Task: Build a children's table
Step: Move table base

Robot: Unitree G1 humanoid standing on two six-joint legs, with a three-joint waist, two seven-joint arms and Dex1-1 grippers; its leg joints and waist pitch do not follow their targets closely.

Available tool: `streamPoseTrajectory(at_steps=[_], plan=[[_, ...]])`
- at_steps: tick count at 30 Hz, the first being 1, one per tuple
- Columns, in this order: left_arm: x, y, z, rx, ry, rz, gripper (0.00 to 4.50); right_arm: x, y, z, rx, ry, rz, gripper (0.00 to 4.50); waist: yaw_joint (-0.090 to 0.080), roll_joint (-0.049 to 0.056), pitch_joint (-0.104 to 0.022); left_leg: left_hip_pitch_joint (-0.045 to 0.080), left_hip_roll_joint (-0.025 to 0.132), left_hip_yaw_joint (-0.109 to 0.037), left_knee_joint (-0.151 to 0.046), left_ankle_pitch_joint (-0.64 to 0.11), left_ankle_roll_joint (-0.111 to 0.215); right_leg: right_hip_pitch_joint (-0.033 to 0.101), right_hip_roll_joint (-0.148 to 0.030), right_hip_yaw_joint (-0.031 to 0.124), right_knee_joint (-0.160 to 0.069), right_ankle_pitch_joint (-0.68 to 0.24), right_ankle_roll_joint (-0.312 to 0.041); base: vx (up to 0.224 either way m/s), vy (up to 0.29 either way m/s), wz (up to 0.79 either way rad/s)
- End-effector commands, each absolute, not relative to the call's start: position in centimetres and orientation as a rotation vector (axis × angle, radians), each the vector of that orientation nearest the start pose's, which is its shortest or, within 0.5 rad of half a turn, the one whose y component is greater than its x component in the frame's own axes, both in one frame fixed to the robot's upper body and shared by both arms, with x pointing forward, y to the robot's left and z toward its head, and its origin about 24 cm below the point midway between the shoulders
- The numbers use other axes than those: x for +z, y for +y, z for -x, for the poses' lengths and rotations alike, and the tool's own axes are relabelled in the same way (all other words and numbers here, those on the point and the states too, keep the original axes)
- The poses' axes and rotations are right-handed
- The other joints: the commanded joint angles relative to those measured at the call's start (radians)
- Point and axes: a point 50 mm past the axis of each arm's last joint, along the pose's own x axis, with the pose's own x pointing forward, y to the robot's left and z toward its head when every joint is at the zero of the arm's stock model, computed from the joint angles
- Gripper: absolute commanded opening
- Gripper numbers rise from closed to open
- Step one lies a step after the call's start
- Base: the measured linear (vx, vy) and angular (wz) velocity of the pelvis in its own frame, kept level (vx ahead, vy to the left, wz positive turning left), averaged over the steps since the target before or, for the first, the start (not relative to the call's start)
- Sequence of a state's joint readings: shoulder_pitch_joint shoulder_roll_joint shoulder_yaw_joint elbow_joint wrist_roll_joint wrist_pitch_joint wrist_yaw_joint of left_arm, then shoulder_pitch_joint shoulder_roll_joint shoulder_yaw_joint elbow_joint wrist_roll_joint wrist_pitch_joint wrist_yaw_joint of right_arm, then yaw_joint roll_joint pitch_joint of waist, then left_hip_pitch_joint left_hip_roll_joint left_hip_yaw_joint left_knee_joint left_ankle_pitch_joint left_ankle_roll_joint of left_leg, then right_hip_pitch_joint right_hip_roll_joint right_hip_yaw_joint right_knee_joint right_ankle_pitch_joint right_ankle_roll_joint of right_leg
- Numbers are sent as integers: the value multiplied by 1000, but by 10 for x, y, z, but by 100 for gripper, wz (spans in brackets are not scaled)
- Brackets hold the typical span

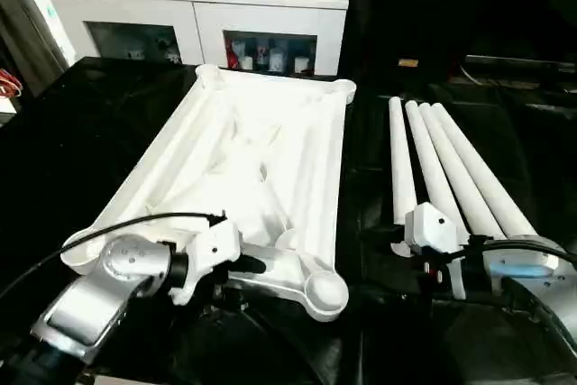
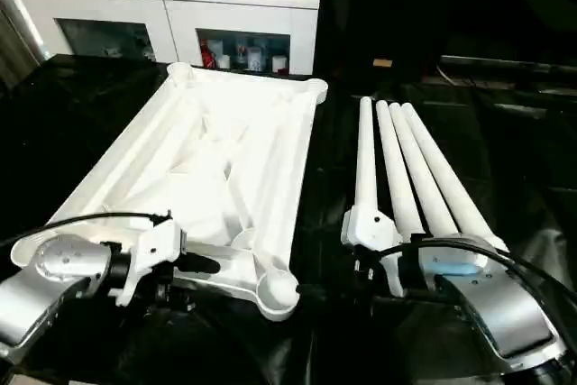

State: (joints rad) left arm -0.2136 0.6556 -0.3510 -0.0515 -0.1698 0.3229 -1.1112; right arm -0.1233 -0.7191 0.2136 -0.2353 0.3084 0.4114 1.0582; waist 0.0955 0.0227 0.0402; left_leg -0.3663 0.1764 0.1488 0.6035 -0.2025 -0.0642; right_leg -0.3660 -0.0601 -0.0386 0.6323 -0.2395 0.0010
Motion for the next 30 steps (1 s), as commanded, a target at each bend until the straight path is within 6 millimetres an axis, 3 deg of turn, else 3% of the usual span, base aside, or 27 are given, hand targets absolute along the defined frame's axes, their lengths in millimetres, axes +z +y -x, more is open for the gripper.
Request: streamPoseTrajectory(at_steps=[1, 4, 5, 7, 8, 9, 11, 13, 16, 18, 23, 26, 28, 29, 30], plan=[[57, 159, -245, -1377, 493, -450, 212, 87, -168, -228, 1303, 406, 365, 450, 3, 1, -50, 9, 47, -9, -73, -130, 53, 34, -74, 43, -71, -27, -227, 0, 0, 0], [58, 158, -248, -1401, 492, -467, 191, 88, -168, -229, 1305, 407, 369, 450, 4, 1, -51, 9, 48, -9, -73, -127, 49, 34, -75, 43, -69, -8, -234, 0, 0, 0], [57, 158, -250, -1417, 501, -490, 181, 87, -168, -228, 1310, 412, 373, 450, 4, 6, -51, 9, 47, -10, -73, -129, 48, 35, -75, 43, -68, -1, -236, 0, 0, 0], [57, 158, -250, -1427, 508, -507, 166, 87, -169, -228, 1312, 415, 378, 450, 4, 2, -52, 8, 48, -10, -73, -128, 48, 37, -76, 43, -68, 13, -239, 0, 0, 0], [56, 157, -251, -1445, 513, -521, 149, 87, -169, -227, 1313, 417, 382, 450, 6, 12, -53, 9, 48, -12, -72, -130, 45, 36, -76, 43, -66, 15, -240, 0, 0, 0], [56, 156, -252, -1462, 516, -531, 149, 87, -169, -227, 1313, 418, 385, 450, 4, 6, -52, 10, 49, -10, -73, -138, 44, 37, -76, 43, -68, 14, -241, 0, 0, 0], [56, 155, -252, -1483, 523, -541, 144, 87, -169, -226, 1312, 419, 388, 450, 6, 8, -53, 10, 48, -11, -73, -136, 42, 37, -76, 43, -67, 21, -243, 0, 0, 0], [55, 154, -252, -1506, 534, -556, 113, 88, -168, -226, 1316, 421, 386, 450, 7, 15, -53, 11, 50, -12, -73, -148, 37, 38, -77, 43, -68, 19, -247, 0, 0, 0], [53, 153, -252, -1518, 547, -575, 106, 88, -168, -225, 1316, 421, 387, 450, 7, 15, -53, 9, 48, -11, -73, -150, 37, 39, -77, 43, -68, 12, -249, 0, 0, 0], [52, 153, -252, -1516, 545, -574, 67, 88, -167, -225, 1317, 421, 387, 450, 8, 15, -53, 9, 49, -11, -73, -147, 37, 39, -78, 43, -67, 11, -251, 0, 0, 0], [53, 152, -252, -1513, 536, -546, 24, 87, -165, -224, 1325, 424, 388, 450, 7, 16, -55, 9, 49, -11, -72, -139, 39, 38, -77, 43, -65, 27, -256, 0, 0, 0], [56, 148, -249, -1495, 510, -478, 9, 86, -165, -224, 1327, 427, 387, 450, 4, 16, -56, 7, 51, -12, -72, -126, 41, 41, -79, 42, -62, 57, -264, 0, 0, 0], [56, 147, -248, -1417, 506, -482, 3, 86, -165, -224, 1321, 427, 393, 450, 2, 26, -55, 7, 50, -13, -71, -133, 41, 40, -78, 41, -62, 71, -272, 0, 0, 0], [55, 147, -247, -1397, 505, -493, 3, 86, -165, -224, 1318, 426, 391, 450, -1, 19, -53, 6, 50, -13, -71, -142, 44, 42, -78, 41, -64, 64, -272, 0, 0, 0], [56, 147, -245, -1332, 504, -478, 3, 86, -166, -224, 1310, 422, 392, 450, -1, 26, -54, 6, 51, -14, -71, -146, 43, 43, -78, 41, -62, 60, -272, 0, 0, 0]])
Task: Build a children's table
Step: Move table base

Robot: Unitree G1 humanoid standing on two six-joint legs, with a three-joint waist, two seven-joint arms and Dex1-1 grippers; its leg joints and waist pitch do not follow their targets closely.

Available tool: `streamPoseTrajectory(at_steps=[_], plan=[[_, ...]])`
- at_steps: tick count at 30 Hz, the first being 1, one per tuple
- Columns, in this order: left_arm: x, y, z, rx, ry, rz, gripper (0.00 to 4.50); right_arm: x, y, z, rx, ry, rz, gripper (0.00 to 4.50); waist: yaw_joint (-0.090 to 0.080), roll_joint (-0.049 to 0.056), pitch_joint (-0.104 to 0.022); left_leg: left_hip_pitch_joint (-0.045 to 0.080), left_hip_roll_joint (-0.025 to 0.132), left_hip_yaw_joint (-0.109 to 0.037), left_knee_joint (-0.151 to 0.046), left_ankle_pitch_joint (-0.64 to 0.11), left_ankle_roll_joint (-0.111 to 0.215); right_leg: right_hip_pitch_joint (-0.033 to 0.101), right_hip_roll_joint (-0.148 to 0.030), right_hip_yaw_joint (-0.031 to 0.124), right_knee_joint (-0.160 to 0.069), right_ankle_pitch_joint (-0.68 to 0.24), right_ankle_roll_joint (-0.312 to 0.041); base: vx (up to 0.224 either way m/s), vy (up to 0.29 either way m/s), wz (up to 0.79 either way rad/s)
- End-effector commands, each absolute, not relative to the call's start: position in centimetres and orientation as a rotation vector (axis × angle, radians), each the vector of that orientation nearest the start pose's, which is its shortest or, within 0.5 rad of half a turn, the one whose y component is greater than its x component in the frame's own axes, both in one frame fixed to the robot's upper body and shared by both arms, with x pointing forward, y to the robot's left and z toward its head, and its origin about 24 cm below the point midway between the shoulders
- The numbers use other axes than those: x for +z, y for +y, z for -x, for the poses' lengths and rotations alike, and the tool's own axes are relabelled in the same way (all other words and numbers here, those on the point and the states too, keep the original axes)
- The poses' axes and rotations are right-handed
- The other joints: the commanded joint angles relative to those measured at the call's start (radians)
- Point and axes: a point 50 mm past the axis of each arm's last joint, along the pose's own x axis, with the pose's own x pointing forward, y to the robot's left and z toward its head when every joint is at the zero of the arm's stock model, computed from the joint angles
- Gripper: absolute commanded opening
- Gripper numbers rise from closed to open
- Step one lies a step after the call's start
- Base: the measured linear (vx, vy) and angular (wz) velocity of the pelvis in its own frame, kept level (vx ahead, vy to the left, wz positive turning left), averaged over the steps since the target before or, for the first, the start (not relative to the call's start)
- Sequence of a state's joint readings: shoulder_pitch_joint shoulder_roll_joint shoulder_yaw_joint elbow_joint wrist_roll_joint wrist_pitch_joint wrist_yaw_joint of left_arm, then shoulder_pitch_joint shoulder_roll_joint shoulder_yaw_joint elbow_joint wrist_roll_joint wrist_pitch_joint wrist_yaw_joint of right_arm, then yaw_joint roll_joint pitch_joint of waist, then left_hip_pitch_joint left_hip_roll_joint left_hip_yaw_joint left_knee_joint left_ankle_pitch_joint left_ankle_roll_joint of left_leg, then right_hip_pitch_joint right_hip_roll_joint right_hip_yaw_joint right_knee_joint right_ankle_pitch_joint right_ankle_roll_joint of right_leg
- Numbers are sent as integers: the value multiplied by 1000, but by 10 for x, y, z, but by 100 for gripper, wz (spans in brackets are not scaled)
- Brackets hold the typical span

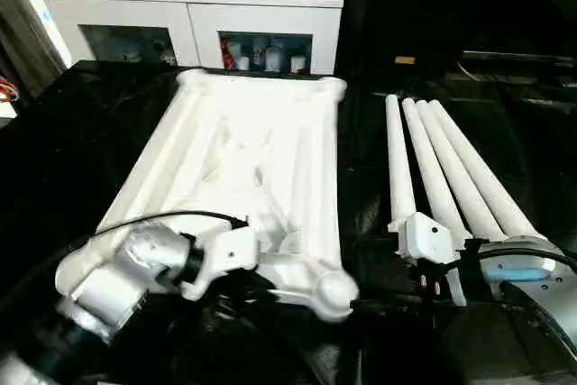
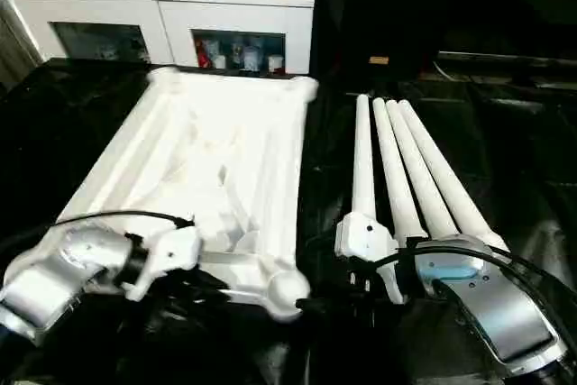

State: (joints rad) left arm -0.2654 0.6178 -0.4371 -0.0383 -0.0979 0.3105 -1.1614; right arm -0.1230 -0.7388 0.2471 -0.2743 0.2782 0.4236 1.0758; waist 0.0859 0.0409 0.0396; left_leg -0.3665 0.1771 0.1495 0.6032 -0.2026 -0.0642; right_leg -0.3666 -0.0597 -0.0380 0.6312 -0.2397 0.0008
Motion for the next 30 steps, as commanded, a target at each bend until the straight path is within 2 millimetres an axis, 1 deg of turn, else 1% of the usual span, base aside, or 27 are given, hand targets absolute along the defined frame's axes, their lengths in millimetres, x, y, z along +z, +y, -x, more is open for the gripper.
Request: streamPoseTrajectory(at_steps=[1, 2, 4, 5, 7, 8, 10, 11, 12, 14, 16, 18, 19, 20, 21, 22, 23, 24, 25, 26, 27, 28, 29, 30], plan=[[56, 146, -243, -1296, 505, -462, 3, 87, -166, -225, 1306, 420, 392, 450, 4, 2, -51, 3, 50, -14, -73, -149, 44, 47, -79, 40, -64, 47, -269, 0, 0, 0], [57, 145, -241, -1268, 491, -437, 3, 86, -166, -224, 1302, 420, 390, 450, 4, 3, -50, 5, 49, -13, -72, -155, 47, 45, -79, 40, -68, 14, -265, 0, 0, 0], [59, 142, -236, -1212, 464, -417, 3, 86, -166, -224, 1296, 420, 389, 450, 4, 1, -48, 4, 49, -13, -72, -159, 47, 44, -78, 41, -72, -30, -260, 0, 0, 0], [58, 141, -235, -1190, 458, -418, 3, 85, -166, -224, 1295, 421, 388, 450, 3, 0, -47, 4, 50, -12, -73, -161, 50, 42, -76, 41, -75, -44, -256, 0, 0, 0], [58, 140, -235, -1164, 449, -424, 3, 84, -165, -224, 1293, 421, 389, 450, 4, 1, -46, 4, 49, -13, -73, -163, 51, 40, -75, 41, -76, -51, -251, 0, 0, 0], [58, 138, -234, -1148, 444, -421, 3, 83, -165, -225, 1293, 420, 390, 450, 5, -3, -46, 5, 48, -12, -73, -160, 52, 39, -74, 41, -76, -60, -248, 0, 0, 0], [60, 133, -236, -1122, 424, -426, 3, 83, -163, -227, 1293, 418, 390, 450, 7, -1, -46, 7, 48, -13, -73, -163, 53, 36, -73, 41, -78, -66, -242, 0, 0, 0], [61, 131, -236, -1118, 425, -422, 3, 83, -163, -227, 1292, 417, 393, 450, 7, -1, -46, 7, 48, -13, -73, -163, 53, 36, -73, 41, -78, -66, -242, 0, 0, 0], [62, 130, -236, -1117, 427, -419, 3, 83, -164, -227, 1292, 417, 396, 450, 8, -6, -48, 5, 49, -13, -73, -147, 55, 38, -74, 42, -73, -49, -242, 0, 0, 0], [64, 126, -240, -1103, 401, -428, 3, 83, -164, -228, 1291, 415, 400, 450, 7, -6, -50, 3, 47, -13, -69, -119, 63, 40, -73, 41, -71, -3, -242, 0, 0, 0], [63, 127, -248, -1077, 378, -478, 3, 83, -165, -229, 1287, 415, 404, 450, 7, -7, -51, 3, 46, -13, -68, -109, 70, 39, -73, 41, -71, 12, -243, 0, 0, 0], [63, 127, -249, -1070, 378, -487, 3, 83, -165, -229, 1286, 415, 404, 450, 7, -8, -51, -1, 44, -13, -67, -96, 74, 42, -74, 41, -69, 29, -240, 0, 0, 0], [64, 126, -249, -1088, 365, -503, 3, 83, -165, -230, 1281, 414, 411, 450, 6, -6, -51, 0, 45, -14, -66, -100, 75, 42, -74, 40, -70, 23, -236, 0, 0, 0], [65, 125, -249, -1101, 357, -513, 3, 83, -166, -230, 1278, 413, 416, 450, 6, -6, -52, 0, 44, -13, -65, -101, 74, 41, -74, 41, -70, 23, -237, 0, 0, 0], [65, 117, -241, -1192, 350, -505, 3, 83, -167, -230, 1266, 413, 419, 450, 7, 3, -51, 2, 46, -14, -66, -106, 71, 39, -74, 40, -70, 25, -240, 0, 0, 0], [65, 114, -236, -1233, 355, -495, 3, 82, -168, -230, 1260, 413, 419, 450, 6, 1, -51, 2, 46, -13, -66, -113, 70, 38, -73, 41, -72, 20, -241, 0, 0, 0], [65, 113, -234, -1253, 358, -485, 3, 82, -168, -229, 1258, 414, 418, 450, 9, 7, -53, 4, 47, -15, -67, -116, 66, 39, -74, 41, -68, 23, -243, 0, 0, 0], [65, 109, -228, -1305, 367, -458, 3, 82, -169, -228, 1254, 417, 415, 450, 8, 6, -52, 4, 47, -14, -67, -118, 65, 38, -73, 41, -70, 26, -245, 0, 0, 0], [65, 107, -222, -1349, 375, -446, 3, 81, -170, -227, 1250, 420, 412, 450, 10, 8, -52, 5, 48, -15, -67, -117, 64, 38, -73, 41, -68, 39, -250, 0, 0, 0], [66, 106, -219, -1379, 380, -440, 3, 81, -170, -227, 1247, 422, 410, 450, 11, 6, -52, 5, 49, -14, -68, -121, 64, 38, -73, 40, -68, 43, -254, 0, 0, 0], [65, 105, -215, -1406, 390, -444, 3, 81, -171, -226, 1245, 425, 409, 450, 12, 11, -52, 4, 48, -15, -68, -124, 63, 38, -74, 40, -67, 41, -255, 0, 0, 0], [65, 106, -212, -1433, 405, -465, 3, 80, -171, -225, 1243, 427, 407, 450, 13, 10, -51, 7, 49, -14, -68, -132, 63, 36, -73, 40, -68, 39, -256, 0, 0, 0], [64, 106, -211, -1443, 410, -480, 3, 80, -171, -224, 1242, 427, 406, 450, 16, 13, -49, 8, 49, -13, -69, -145, 62, 35, -72, 41, -71, 26, -256, 0, 0, 0], [63, 109, -210, -1447, 435, -541, 3, 79, -171, -224, 1238, 428, 404, 450, 22, 15, -48, 9, 50, -14, -70, -151, 60, 35, -73, 41, -71, 14, -255, 0, 0, 0]])
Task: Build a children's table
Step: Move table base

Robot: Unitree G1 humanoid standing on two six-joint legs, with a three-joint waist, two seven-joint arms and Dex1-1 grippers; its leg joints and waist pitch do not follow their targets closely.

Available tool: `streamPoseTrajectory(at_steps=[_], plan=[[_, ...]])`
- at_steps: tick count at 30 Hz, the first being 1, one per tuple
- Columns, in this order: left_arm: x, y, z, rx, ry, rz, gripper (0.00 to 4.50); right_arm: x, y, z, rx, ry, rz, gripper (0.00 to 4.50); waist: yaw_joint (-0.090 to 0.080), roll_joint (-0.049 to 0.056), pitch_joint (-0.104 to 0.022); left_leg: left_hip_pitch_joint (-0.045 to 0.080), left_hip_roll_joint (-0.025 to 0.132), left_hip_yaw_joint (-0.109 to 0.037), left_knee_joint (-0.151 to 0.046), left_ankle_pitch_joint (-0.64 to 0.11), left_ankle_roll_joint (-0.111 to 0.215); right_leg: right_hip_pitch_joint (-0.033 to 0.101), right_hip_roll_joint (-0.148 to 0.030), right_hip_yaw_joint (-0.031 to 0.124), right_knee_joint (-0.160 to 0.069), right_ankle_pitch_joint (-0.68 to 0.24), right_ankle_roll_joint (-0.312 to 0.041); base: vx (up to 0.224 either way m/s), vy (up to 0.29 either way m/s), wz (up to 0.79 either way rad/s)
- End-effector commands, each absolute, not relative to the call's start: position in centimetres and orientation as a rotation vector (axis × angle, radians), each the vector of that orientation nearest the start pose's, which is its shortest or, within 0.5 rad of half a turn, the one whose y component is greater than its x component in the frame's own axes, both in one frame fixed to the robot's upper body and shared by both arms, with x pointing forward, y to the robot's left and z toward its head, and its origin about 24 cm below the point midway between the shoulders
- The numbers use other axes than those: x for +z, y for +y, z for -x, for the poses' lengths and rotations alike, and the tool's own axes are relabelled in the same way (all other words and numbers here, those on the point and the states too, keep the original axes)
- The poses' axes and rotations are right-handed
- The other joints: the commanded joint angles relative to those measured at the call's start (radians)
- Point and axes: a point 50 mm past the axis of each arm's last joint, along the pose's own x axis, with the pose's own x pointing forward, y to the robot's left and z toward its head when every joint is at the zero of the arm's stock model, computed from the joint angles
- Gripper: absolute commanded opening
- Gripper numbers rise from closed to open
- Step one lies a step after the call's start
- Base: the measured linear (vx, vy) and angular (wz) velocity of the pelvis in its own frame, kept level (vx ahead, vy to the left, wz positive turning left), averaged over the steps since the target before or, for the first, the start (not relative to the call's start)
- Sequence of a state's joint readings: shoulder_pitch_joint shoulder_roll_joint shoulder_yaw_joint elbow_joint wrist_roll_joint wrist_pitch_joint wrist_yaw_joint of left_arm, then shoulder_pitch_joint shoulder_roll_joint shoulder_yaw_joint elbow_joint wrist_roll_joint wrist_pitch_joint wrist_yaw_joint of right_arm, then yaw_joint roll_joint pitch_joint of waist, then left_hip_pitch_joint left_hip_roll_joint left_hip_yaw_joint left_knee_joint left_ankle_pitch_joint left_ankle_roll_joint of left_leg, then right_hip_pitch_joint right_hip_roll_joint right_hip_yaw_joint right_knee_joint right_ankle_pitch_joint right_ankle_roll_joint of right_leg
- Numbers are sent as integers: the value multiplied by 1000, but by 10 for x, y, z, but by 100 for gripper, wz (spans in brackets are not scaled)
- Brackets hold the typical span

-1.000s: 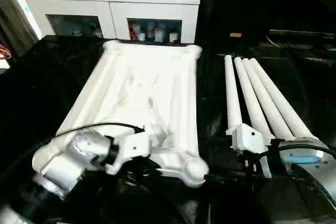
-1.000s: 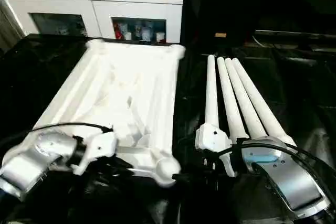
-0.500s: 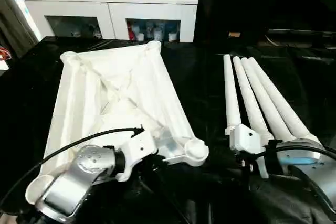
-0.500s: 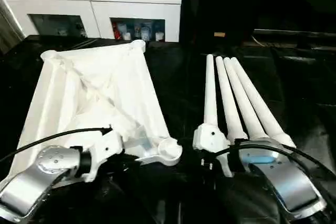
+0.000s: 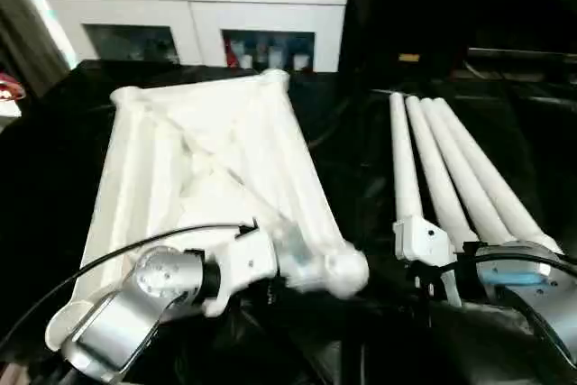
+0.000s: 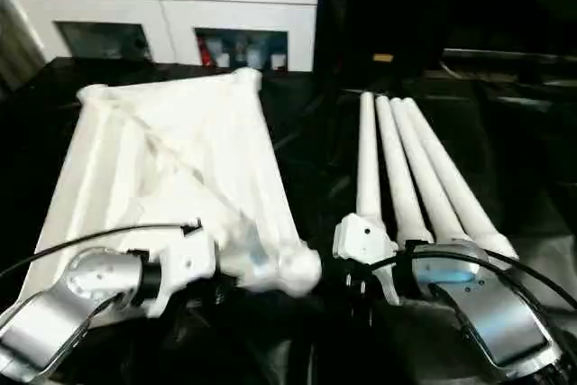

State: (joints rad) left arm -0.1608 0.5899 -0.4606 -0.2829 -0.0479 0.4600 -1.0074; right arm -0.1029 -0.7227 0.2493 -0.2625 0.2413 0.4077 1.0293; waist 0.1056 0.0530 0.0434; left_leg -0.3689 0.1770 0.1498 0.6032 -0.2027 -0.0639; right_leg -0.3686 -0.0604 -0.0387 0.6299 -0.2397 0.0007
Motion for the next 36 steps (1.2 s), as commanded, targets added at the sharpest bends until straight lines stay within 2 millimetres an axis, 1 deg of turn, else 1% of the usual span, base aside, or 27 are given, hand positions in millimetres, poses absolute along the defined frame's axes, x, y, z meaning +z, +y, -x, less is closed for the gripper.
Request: streamPoseTrajectory(at_steps=[1, 2, 3, 4, 5, 6, 7, 8, 9, 10, 11, 13, 15, 16, 17, 18, 19, 21, 22, 23, 24, 25, 29, 30, 33, 35, 36], plan=[[61, 111, -211, -1442, 450, -576, 3, 78, -171, -223, 1236, 428, 404, 450, 3, 3, -52, 11, 50, -14, -70, -151, 60, 37, -72, 42, -70, 14, -254, 0, 0, 0], [61, 113, -212, -1438, 454, -618, 3, 77, -171, -223, 1234, 428, 402, 450, 8, 6, -50, 10, 49, -13, -71, -166, 56, 37, -73, 43, -74, -21, -244, 0, 0, 0], [60, 114, -214, -1421, 455, -655, 3, 76, -171, -223, 1231, 427, 399, 450, 9, 7, -49, 10, 49, -14, -71, -173, 54, 36, -73, 43, -75, -35, -240, 0, 0, 0], [60, 117, -220, -1382, 464, -696, 3, 75, -169, -224, 1226, 424, 394, 450, 13, 16, -50, 11, 47, -15, -72, -183, 46, 36, -74, 43, -75, -62, -236, 0, 0, 0], [59, 121, -224, -1349, 481, -737, 3, 74, -168, -224, 1224, 421, 391, 450, 14, 20, -48, 12, 48, -15, -74, -198, 38, 35, -74, 44, -79, -96, -229, 0, 0, 0], [59, 121, -224, -1346, 483, -742, 3, 74, -167, -224, 1223, 421, 390, 450, 13, 16, -47, 14, 47, -14, -74, -209, 36, 33, -73, 44, -83, -118, -225, 0, 0, 0], [60, 126, -228, -1316, 498, -771, 3, 73, -166, -225, 1222, 417, 386, 450, 14, 22, -47, 13, 46, -15, -74, -214, 31, 34, -75, 44, -81, -131, -224, 0, 0, 0], [60, 128, -230, -1300, 505, -782, 3, 73, -165, -225, 1221, 415, 384, 450, 12, 18, -48, 8, 44, -16, -76, -211, 28, 37, -75, 44, -84, -164, -210, 0, 0, 0], [61, 132, -233, -1277, 508, -811, 3, 72, -164, -225, 1220, 414, 381, 450, 14, 26, -48, 9, 43, -17, -75, -209, 27, 35, -76, 44, -83, -171, -207, 0, 0, 0], [64, 139, -238, -1236, 517, -865, 3, 71, -163, -225, 1216, 410, 379, 450, 12, 31, -49, 7, 43, -18, -75, -207, 25, 35, -75, 44, -83, -177, -203, 0, 0, 0], [65, 140, -239, -1224, 518, -878, 3, 70, -163, -225, 1215, 409, 378, 450, 11, 30, -49, 7, 43, -18, -76, -209, 24, 35, -74, 43, -85, -179, -199, 0, 0, 0], [68, 146, -243, -1185, 522, -914, 3, 69, -163, -225, 1212, 408, 376, 450, 9, 32, -50, 4, 41, -20, -76, -205, 21, 35, -73, 42, -83, -171, -197, 0, 0, 0], [70, 151, -246, -1149, 532, -950, 3, 68, -162, -224, 1209, 407, 371, 450, 7, 32, -53, 5, 42, -20, -75, -193, 21, 35, -73, 42, -82, -155, -199, 0, 0, 0], [71, 154, -248, -1132, 537, -974, 3, 68, -162, -224, 1208, 407, 369, 450, 6, 36, -56, 3, 41, -21, -73, -172, 24, 36, -72, 41, -78, -115, -204, 0, 0, 0], [73, 157, -250, -1111, 541, -1004, 3, 67, -162, -224, 1208, 407, 368, 450, 5, 36, -57, 2, 41, -21, -71, -160, 28, 36, -71, 40, -75, -77, -211, 0, 0, 0], [76, 161, -252, -1075, 549, -1029, 3, 66, -161, -223, 1207, 407, 366, 450, 5, 36, -58, 2, 41, -22, -71, -156, 29, 37, -71, 39, -74, -61, -214, 0, 0, 0], [78, 164, -254, -1051, 553, -1042, 3, 66, -161, -223, 1207, 407, 365, 450, 5, 37, -59, 2, 41, -21, -70, -147, 31, 37, -71, 39, -71, -35, -220, 0, 0, 0], [80, 167, -255, -1026, 563, -1050, 3, 65, -161, -223, 1207, 408, 364, 450, 4, 38, -59, 2, 41, -22, -70, -144, 33, 38, -71, 37, -69, -14, -229, 0, 0, 0], [81, 168, -255, -1012, 574, -1047, 3, 64, -160, -223, 1208, 408, 363, 450, 3, 38, -57, 2, 41, -22, -71, -157, 33, 38, -72, 37, -71, -24, -232, 0, 0, 0], [81, 168, -255, -1012, 574, -1047, 3, 64, -160, -223, 1208, 408, 363, 450, 3, 34, -58, 2, 42, -21, -71, -160, 33, 39, -72, 37, -71, -25, -233, 0, 0, 0], [81, 168, -254, -1009, 574, -1034, 3, 63, -160, -223, 1209, 407, 363, 450, 3, 33, -57, 3, 41, -21, -72, -163, 35, 38, -72, 37, -72, -36, -235, 0, 0, 0], [80, 166, -253, -1009, 574, -1013, 3, 63, -159, -224, 1210, 407, 363, 450, 2, 33, -54, 4, 41, -19, -73, -183, 33, 37, -74, 38, -76, -74, -235, 0, 0, 0], [76, 158, -247, -1035, 575, -934, 3, 63, -159, -225, 1210, 407, 371, 450, 0, 34, -53, 4, 42, -19, -74, -189, 30, 36, -74, 40, -78, -104, -232, 0, 0, 0], [74, 151, -245, -1054, 569, -886, 3, 63, -160, -225, 1208, 407, 375, 450, 0, 34, -53, 4, 42, -19, -74, -189, 30, 36, -74, 40, -78, -104, -232, 0, 0, 0], [73, 134, -240, -1097, 544, -817, 3, 65, -163, -226, 1198, 408, 383, 450, 2, 32, -55, 4, 43, -18, -72, -164, 37, 37, -74, 41, -77, -81, -233, 0, 0, 0], [73, 131, -239, -1103, 540, -816, 3, 65, -163, -226, 1196, 409, 385, 450, 4, 32, -58, 1, 43, -20, -70, -140, 46, 39, -74, 40, -74, -44, -234, 0, 0, 0], [72, 130, -241, -1062, 557, -851, 3, 65, -166, -226, 1192, 413, 391, 450, 2, 33, -59, 0, 43, -20, -69, -123, 51, 40, -73, 39, -71, -10, -235, 0, 0, 0]])
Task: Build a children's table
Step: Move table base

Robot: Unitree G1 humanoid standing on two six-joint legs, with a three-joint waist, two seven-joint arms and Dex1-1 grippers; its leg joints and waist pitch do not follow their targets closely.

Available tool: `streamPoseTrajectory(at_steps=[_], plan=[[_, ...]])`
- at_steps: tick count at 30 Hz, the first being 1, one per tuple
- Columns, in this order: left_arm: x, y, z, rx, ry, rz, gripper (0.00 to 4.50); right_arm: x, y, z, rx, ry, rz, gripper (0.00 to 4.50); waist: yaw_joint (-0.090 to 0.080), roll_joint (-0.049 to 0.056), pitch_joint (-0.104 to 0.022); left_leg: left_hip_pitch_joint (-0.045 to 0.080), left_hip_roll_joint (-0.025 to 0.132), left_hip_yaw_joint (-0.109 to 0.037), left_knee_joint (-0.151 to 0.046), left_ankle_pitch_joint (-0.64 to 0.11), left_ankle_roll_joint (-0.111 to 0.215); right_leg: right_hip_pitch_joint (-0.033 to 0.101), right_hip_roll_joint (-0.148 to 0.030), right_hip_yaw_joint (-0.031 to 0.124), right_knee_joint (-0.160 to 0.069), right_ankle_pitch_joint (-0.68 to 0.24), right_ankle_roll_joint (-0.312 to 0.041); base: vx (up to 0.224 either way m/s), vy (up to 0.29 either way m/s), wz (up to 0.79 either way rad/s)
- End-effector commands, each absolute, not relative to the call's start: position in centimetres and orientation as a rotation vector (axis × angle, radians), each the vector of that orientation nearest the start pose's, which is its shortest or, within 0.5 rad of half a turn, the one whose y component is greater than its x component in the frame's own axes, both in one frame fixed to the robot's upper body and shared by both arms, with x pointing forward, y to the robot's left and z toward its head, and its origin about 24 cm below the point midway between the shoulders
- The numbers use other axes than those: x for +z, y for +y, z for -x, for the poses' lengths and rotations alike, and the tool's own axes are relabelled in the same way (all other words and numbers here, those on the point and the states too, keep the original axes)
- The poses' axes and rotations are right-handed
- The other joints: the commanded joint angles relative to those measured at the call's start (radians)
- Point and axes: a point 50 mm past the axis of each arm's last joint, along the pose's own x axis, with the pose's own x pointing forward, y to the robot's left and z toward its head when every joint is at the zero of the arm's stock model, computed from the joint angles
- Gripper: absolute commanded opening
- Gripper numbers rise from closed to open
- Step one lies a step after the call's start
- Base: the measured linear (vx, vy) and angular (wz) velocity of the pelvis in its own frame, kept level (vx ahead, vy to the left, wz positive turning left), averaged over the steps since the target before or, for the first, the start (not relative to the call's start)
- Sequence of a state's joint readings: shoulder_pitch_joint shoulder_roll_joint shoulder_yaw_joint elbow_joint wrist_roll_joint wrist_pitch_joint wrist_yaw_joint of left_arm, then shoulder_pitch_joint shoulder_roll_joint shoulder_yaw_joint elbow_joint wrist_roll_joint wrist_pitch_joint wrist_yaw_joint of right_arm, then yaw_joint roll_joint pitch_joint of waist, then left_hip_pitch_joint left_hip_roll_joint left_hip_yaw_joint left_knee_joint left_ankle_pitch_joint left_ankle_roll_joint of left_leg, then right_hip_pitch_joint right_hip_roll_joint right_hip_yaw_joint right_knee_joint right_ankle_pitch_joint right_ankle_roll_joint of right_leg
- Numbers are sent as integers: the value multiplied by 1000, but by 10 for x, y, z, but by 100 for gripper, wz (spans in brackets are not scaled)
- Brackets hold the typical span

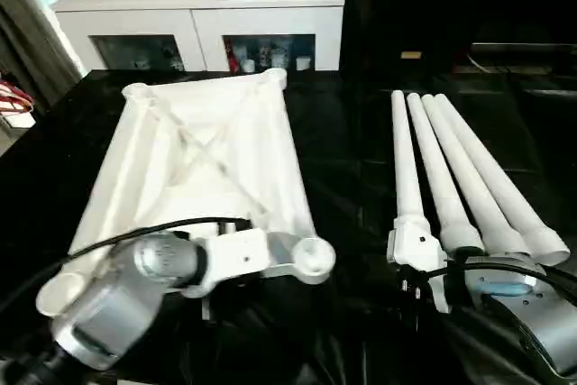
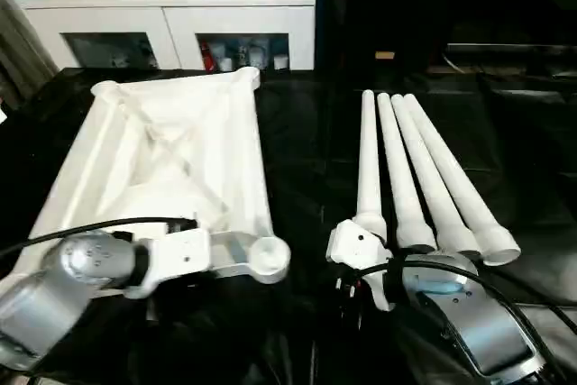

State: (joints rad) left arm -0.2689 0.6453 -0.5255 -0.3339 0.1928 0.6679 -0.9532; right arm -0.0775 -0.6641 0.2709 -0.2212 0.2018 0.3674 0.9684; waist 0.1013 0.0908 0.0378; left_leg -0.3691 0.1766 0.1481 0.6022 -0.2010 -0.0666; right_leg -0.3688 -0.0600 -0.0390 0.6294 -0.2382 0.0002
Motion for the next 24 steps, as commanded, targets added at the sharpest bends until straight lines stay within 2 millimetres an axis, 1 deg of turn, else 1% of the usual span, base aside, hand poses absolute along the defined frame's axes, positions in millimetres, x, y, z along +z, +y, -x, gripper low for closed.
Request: streamPoseTrajectory(at_steps=[1, 3, 4, 5, 7, 8, 9, 10, 11, 12, 13, 14, 15, 16, 17, 18, 19, 20, 21, 22, 23, 24], plan=[[72, 130, -241, -1062, 557, -851, 3, 65, -166, -226, 1192, 413, 391, 450, 7, -6, -54, 0, 42, -18, -64, -113, 60, 40, -73, 39, -70, 10, -237, 0, 0, 0], [69, 134, -247, -969, 590, -857, 3, 66, -167, -225, 1187, 417, 391, 450, 6, -8, -53, 0, 41, -16, -64, -112, 67, 40, -73, 38, -72, 7, -239, 0, 0, 0], [68, 137, -249, -927, 603, -855, 3, 65, -168, -225, 1185, 418, 390, 450, 6, -10, -51, -1, 41, -16, -65, -121, 68, 41, -74, 38, -75, -15, -237, 0, 0, 0], [68, 138, -250, -909, 605, -845, 3, 65, -168, -225, 1185, 419, 390, 450, 5, -9, -50, -1, 41, -16, -65, -126, 67, 42, -74, 38, -75, -29, -235, 0, 0, 0], [69, 139, -251, -883, 606, -825, 3, 65, -169, -225, 1184, 420, 390, 450, 2, -13, -48, -1, 40, -16, -68, -148, 63, 40, -75, 38, -81, -87, -229, 0, 0, 0], [70, 134, -251, -896, 569, -805, 3, 64, -169, -225, 1183, 422, 390, 450, 0, -14, -45, -1, 41, -17, -70, -158, 63, 40, -75, 38, -84, -116, -226, 0, 0, 0], [71, 133, -251, -904, 561, -803, 3, 64, -169, -225, 1183, 422, 390, 450, -1, -14, -46, -1, 40, -16, -69, -160, 62, 40, -74, 39, -85, -123, -223, 0, 0, 0], [72, 128, -250, -936, 527, -794, 3, 64, -168, -225, 1183, 422, 392, 450, -1, -15, -47, -2, 41, -18, -70, -156, 64, 40, -75, 39, -84, -125, -221, 0, 0, 0], [74, 122, -248, -973, 484, -798, 3, 63, -168, -225, 1183, 423, 392, 450, -3, -17, -48, -4, 41, -17, -69, -145, 68, 41, -75, 39, -84, -112, -218, 0, 0, 0], [75, 116, -246, -1008, 456, -788, 3, 63, -168, -225, 1184, 422, 392, 450, -3, -17, -51, -4, 41, -17, -67, -128, 73, 41, -74, 39, -81, -86, -219, 0, 0, 0], [75, 116, -246, -1008, 456, -788, 3, 63, -168, -225, 1184, 422, 392, 450, -2, -17, -52, -4, 41, -18, -65, -115, 76, 41, -74, 39, -78, -63, -221, 0, 0, 0], [76, 112, -244, -1041, 428, -789, 3, 64, -168, -225, 1184, 422, 393, 450, -1, -17, -56, -4, 41, -17, -61, -84, 84, 41, -73, 39, -73, -6, -228, 0, 0, 0], [75, 110, -242, -1067, 433, -784, 3, 64, -168, -226, 1184, 420, 394, 450, 0, -15, -59, -6, 41, -18, -58, -64, 90, 42, -73, 38, -69, 27, -232, 0, 0, 0], [74, 110, -241, -1070, 445, -780, 3, 65, -168, -226, 1184, 420, 395, 450, 0, -16, -62, -8, 39, -17, -55, -31, 101, 42, -71, 37, -62, 90, -240, 0, 0, 0], [72, 112, -240, -1069, 467, -781, 3, 65, -168, -226, 1184, 419, 396, 450, 0, -17, -64, -10, 39, -17, -52, -17, 106, 42, -70, 37, -59, 118, -242, 0, 0, 0], [67, 117, -238, -1059, 516, -796, 3, 66, -168, -226, 1183, 418, 398, 450, 1, -17, -69, -12, 38, -16, -47, 14, 120, 42, -70, 36, -53, 170, -246, 0, 0, 0], [64, 120, -238, -1054, 537, -811, 3, 67, -169, -226, 1182, 418, 400, 450, 0, -19, -64, -15, 37, -16, -46, 21, 134, 39, -69, 34, -53, 183, -248, 0, 0, 0], [64, 120, -237, -1053, 538, -813, 3, 67, -169, -226, 1182, 418, 400, 450, 0, -18, -61, -14, 37, -15, -50, -10, 135, 38, -70, 33, -58, 139, -247, 0, 0, 0], [64, 120, -237, -1053, 538, -813, 3, 67, -169, -226, 1182, 418, 400, 450, 0, -17, -60, -13, 38, -15, -51, -24, 132, 38, -71, 33, -60, 115, -247, 0, 0, 0], [64, 120, -237, -1053, 538, -812, 3, 67, -169, -226, 1182, 418, 400, 450, -1, -16, -58, -12, 40, -15, -53, -45, 125, 38, -71, 33, -64, 75, -246, 0, 0, 0], [61, 122, -237, -1045, 552, -775, 3, 69, -172, -227, 1175, 418, 402, 450, -3, -21, -58, -11, 40, -13, -53, -50, 122, 39, -71, 34, -65, 65, -245, 0, 0, 0], [62, 120, -238, -1037, 543, -738, 3, 70, -173, -228, 1171, 417, 404, 450, -3, -19, -56, -10, 42, -14, -55, -57, 116, 38, -71, 34, -66, 44, -244, 0, 0, 0]])
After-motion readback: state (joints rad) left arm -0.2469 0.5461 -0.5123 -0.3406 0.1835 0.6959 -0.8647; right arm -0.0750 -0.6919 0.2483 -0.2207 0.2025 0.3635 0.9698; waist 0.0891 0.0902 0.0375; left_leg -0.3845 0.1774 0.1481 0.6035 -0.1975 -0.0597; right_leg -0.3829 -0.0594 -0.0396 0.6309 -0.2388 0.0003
